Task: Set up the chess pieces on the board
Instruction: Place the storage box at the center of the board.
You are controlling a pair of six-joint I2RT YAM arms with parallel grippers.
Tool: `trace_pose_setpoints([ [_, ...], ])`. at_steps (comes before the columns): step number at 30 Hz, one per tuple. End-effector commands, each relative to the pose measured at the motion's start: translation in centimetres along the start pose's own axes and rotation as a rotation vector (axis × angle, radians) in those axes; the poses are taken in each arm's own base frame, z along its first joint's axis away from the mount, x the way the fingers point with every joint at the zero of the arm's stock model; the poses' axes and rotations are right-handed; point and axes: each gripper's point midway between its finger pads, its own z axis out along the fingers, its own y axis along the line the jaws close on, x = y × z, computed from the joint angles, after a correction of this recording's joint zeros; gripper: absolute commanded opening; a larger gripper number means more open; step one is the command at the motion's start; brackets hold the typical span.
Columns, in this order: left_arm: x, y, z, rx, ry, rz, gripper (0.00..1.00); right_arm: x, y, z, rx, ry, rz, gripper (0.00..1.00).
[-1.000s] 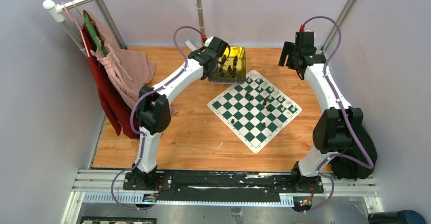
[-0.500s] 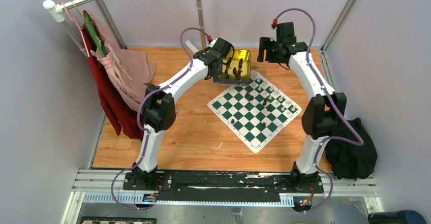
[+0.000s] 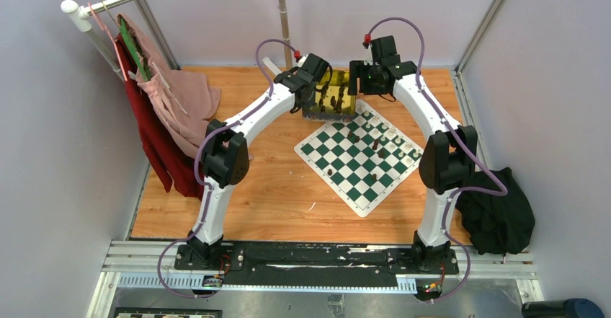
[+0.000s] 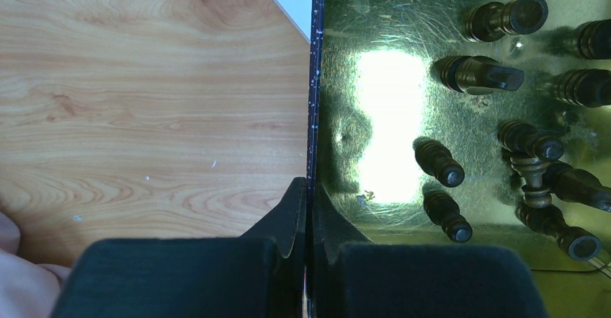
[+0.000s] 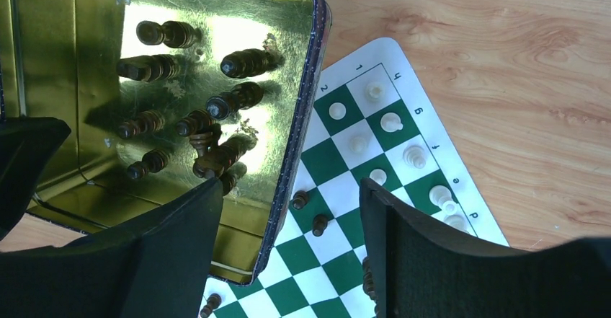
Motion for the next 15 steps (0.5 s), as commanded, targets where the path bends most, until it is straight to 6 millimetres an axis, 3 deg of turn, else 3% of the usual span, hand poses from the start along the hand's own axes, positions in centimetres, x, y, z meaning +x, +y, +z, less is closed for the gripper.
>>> trace_pose_setpoints([
  [1, -2.3, -0.8, -2.2, 0.045, -0.063, -0.026, 0.0, 0.9, 0.4, 0.9, -0.002, 0.027, 0.01, 0.71],
  [5, -2.2, -0.5, -2.5, 0.042, -0.064, -0.022, 0.0, 1.3, 0.4, 1.6, -0.004, 0.035, 0.02, 0.63],
  [15, -2.5, -0.5, -3.5, 0.065, -0.071, -0.033, 0.0, 2.4, 0.6, 3.4, -0.01, 0.069, 0.032, 0.59],
])
